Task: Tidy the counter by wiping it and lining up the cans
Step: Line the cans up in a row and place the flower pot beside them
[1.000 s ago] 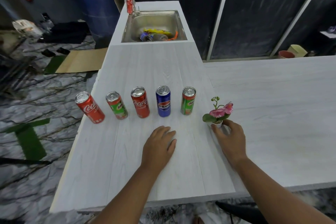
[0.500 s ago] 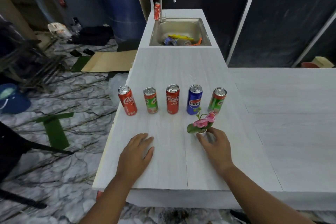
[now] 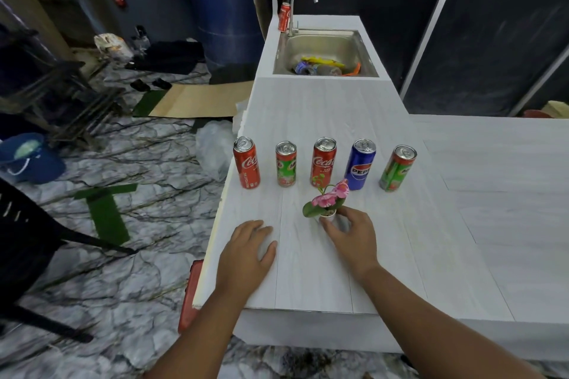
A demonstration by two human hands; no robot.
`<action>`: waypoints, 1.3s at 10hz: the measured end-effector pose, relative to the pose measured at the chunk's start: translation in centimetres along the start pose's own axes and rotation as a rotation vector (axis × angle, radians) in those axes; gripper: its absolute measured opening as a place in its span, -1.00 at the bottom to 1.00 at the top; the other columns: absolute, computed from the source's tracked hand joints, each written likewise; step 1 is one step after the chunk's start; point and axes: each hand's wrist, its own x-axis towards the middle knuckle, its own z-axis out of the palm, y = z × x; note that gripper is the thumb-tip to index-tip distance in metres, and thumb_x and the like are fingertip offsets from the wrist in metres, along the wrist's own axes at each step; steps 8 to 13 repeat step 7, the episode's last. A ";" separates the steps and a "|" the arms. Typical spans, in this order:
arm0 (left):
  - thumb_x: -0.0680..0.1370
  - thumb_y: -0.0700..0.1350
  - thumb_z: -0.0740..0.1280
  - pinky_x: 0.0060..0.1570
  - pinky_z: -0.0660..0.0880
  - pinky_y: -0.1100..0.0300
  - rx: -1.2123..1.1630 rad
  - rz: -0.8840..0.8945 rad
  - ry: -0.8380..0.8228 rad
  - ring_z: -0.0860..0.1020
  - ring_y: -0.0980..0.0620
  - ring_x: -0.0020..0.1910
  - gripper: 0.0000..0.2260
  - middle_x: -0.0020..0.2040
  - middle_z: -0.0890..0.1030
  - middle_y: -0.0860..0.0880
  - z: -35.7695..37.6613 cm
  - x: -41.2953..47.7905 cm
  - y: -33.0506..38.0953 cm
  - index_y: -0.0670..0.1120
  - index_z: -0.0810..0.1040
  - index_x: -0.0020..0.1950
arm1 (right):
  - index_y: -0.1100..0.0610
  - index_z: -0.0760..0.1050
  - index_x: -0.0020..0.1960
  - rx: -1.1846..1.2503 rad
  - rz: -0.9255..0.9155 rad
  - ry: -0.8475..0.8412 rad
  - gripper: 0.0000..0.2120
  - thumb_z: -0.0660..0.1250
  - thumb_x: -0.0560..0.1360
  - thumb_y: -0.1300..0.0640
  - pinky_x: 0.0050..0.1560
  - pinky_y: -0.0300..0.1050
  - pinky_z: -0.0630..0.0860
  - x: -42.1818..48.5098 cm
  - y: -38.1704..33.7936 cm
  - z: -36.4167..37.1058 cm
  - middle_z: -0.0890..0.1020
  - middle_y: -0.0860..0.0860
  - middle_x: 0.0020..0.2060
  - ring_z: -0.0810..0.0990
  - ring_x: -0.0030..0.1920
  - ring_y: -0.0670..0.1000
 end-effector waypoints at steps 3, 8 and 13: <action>0.64 0.15 0.39 0.27 0.58 0.14 0.008 0.005 -0.005 0.49 0.08 0.42 -0.67 0.39 0.58 0.11 0.2 0.1 -0.1 0.07 0.67 0.35 | 0.04 0.71 0.28 -0.083 0.006 0.028 -0.55 0.54 0.51 -0.21 0.30 0.03 0.54 0.2 -0.4 0.2 0.74 -0.06 0.16 0.60 0.23 0.00; 0.64 0.12 0.42 0.24 0.60 0.09 -0.008 0.017 -0.008 0.49 0.06 0.43 -0.68 0.38 0.59 0.09 -0.2 0.3 0.3 0.06 0.67 0.35 | 0.06 0.58 0.47 -0.086 0.083 0.045 -0.27 0.52 0.46 -0.35 0.44 0.12 0.49 -0.1 -0.8 0.2 0.67 -0.01 0.33 0.56 0.36 0.04; 0.64 0.12 0.42 0.24 0.60 0.09 -0.008 0.017 -0.008 0.49 0.06 0.43 -0.68 0.38 0.59 0.09 -0.2 0.3 0.3 0.06 0.67 0.35 | 0.06 0.58 0.47 -0.086 0.083 0.045 -0.27 0.52 0.46 -0.35 0.44 0.12 0.49 -0.1 -0.8 0.2 0.67 -0.01 0.33 0.56 0.36 0.04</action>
